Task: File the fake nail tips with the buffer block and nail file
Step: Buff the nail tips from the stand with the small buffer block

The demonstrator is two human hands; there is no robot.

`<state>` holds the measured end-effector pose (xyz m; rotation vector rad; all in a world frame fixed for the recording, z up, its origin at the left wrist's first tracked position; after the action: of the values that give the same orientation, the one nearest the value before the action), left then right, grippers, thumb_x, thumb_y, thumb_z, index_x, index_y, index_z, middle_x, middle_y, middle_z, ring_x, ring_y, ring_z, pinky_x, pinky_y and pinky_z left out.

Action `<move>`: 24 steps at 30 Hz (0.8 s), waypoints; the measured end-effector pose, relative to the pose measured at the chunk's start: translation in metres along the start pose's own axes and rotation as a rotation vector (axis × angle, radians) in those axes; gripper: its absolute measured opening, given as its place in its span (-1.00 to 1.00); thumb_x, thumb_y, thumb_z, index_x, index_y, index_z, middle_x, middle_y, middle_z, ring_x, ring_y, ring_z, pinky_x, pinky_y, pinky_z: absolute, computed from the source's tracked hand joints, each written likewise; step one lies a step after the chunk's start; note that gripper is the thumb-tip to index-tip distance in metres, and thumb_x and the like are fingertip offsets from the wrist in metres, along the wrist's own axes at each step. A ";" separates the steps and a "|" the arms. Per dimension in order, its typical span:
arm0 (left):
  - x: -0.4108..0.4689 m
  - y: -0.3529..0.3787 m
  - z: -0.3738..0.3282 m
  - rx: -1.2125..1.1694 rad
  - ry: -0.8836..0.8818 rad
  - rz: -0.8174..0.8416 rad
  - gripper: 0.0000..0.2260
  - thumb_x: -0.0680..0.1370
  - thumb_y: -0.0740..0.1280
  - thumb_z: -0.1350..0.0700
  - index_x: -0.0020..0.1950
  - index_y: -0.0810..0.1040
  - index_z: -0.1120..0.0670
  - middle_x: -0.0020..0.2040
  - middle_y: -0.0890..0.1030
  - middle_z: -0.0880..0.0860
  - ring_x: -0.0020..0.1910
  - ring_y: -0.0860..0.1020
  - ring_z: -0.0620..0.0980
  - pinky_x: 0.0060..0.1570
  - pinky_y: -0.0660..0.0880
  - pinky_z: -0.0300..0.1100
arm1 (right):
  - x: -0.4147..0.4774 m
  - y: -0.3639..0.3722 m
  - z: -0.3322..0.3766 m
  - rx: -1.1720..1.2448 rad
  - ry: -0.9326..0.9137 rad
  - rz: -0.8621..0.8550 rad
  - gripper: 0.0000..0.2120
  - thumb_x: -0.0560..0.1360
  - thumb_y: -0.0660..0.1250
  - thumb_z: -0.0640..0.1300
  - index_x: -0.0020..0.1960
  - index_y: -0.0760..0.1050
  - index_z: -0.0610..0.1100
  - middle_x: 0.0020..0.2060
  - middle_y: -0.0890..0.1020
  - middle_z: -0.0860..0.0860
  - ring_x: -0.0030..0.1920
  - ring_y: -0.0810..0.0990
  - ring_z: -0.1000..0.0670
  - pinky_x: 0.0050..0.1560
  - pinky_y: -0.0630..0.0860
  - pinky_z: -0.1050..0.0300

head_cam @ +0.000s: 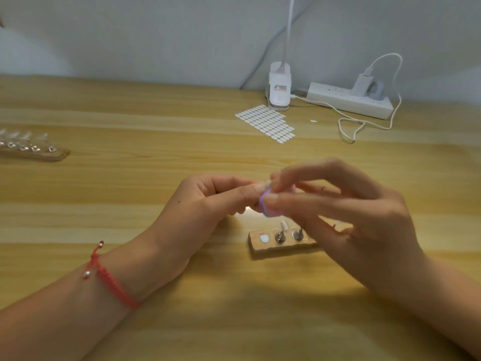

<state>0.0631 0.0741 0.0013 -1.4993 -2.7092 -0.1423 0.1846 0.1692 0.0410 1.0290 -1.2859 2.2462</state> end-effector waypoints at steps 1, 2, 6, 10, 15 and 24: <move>0.000 0.000 0.001 0.003 -0.003 0.001 -0.87 0.36 0.38 0.02 -0.24 0.72 -0.02 -0.34 0.63 -0.06 -0.33 0.47 -0.22 -0.26 0.39 -0.44 | 0.001 -0.002 -0.002 -0.008 0.011 -0.008 -0.77 0.50 0.42 -0.35 0.15 0.56 -0.24 -0.01 0.60 -0.18 0.07 0.63 0.01 0.18 0.55 0.22; 0.000 0.000 0.001 0.006 -0.009 -0.001 -0.87 0.36 0.39 0.01 -0.23 0.72 -0.01 -0.35 0.63 -0.07 -0.33 0.47 -0.23 -0.26 0.40 -0.45 | 0.002 -0.005 -0.004 -0.023 0.029 -0.022 -0.76 0.50 0.43 -0.34 0.15 0.55 -0.23 -0.01 0.61 -0.18 0.06 0.63 0.01 0.17 0.55 0.21; 0.000 -0.001 0.002 0.016 0.002 0.019 -0.85 0.34 0.42 0.02 -0.19 0.73 0.03 -0.28 0.67 -0.01 -0.25 0.52 -0.17 -0.18 0.41 -0.38 | -0.001 0.000 0.000 0.001 0.007 -0.011 -0.77 0.49 0.40 -0.38 0.13 0.57 -0.25 0.00 0.60 -0.17 0.07 0.63 -0.01 0.18 0.56 0.17; 0.001 -0.005 0.005 -0.001 -0.013 -0.019 -0.87 0.33 0.44 -0.01 -0.21 0.73 -0.02 -0.33 0.64 -0.07 -0.31 0.45 -0.20 -0.24 0.39 -0.42 | 0.001 -0.005 -0.005 -0.038 0.038 -0.033 -0.76 0.47 0.42 -0.34 0.13 0.57 -0.23 -0.02 0.61 -0.19 0.05 0.63 0.01 0.18 0.55 0.21; 0.002 -0.004 0.005 0.002 -0.004 0.004 -0.87 0.35 0.42 0.00 -0.20 0.73 -0.01 -0.31 0.65 -0.03 -0.28 0.46 -0.17 -0.20 0.40 -0.37 | -0.001 0.000 0.000 -0.003 0.017 -0.016 -0.76 0.47 0.41 -0.38 0.12 0.58 -0.23 0.00 0.60 -0.15 0.08 0.62 0.04 0.18 0.53 0.23; 0.002 -0.006 0.007 0.003 -0.001 -0.021 -0.85 0.32 0.45 -0.03 -0.19 0.73 -0.01 -0.33 0.64 -0.03 -0.30 0.46 -0.09 -0.12 0.40 -0.15 | 0.001 -0.005 -0.005 -0.002 0.060 -0.039 -0.73 0.46 0.45 -0.37 0.14 0.58 -0.22 0.00 0.60 -0.15 0.06 0.63 -0.01 0.18 0.56 0.17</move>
<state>0.0568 0.0736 -0.0058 -1.4712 -2.7252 -0.1386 0.1847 0.1756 0.0428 0.9698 -1.2318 2.2290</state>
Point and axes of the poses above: each hand's wrist, its own x-axis towards the middle knuckle, its own y-axis out of the palm, z = x × y, the point moved 6 cm from there along x, towards the middle knuckle
